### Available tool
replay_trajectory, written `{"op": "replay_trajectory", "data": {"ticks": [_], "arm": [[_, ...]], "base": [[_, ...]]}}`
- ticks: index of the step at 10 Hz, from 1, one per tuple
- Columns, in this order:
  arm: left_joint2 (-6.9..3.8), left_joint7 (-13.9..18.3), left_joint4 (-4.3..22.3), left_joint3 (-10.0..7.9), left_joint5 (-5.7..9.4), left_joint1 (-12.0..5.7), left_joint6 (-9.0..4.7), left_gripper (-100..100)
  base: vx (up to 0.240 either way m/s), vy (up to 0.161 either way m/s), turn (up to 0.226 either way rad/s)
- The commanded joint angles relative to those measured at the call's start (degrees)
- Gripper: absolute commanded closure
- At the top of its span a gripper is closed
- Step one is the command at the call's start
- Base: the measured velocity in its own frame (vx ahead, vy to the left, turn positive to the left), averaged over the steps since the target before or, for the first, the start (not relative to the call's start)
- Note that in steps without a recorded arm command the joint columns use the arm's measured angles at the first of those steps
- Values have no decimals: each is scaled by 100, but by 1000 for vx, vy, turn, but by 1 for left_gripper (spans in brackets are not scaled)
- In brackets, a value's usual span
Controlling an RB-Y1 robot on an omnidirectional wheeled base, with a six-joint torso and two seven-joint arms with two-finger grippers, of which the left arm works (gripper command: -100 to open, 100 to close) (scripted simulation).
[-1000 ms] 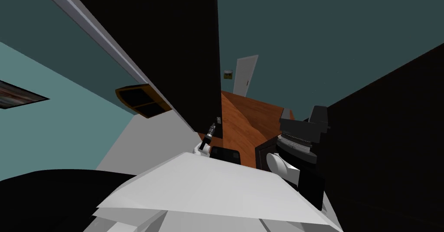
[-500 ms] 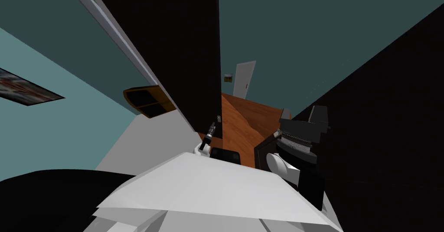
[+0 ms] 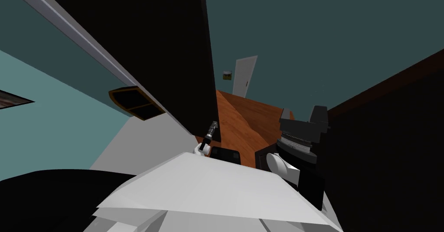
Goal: Push the door open
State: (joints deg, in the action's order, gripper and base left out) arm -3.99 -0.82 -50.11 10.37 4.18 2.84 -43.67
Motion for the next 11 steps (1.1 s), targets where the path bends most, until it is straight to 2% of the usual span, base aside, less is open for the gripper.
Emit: {"op": "replay_trajectory", "data": {"ticks": [1,2,3,8,11], "arm": [[24,-15,30,-23,4,-11,-38,-100],[14,-9,17,-14,2,-2,-24,-100],[14,-9,17,-14,2,-2,-24,100],[14,-9,17,-14,2,-2,-24,100],[-13,-66,80,-221,91,-54,19,100]], "base": [[245,-57,-24],[89,-26,21],[-18,2,-14],[-16,4,-3],[139,-78,61]]}}
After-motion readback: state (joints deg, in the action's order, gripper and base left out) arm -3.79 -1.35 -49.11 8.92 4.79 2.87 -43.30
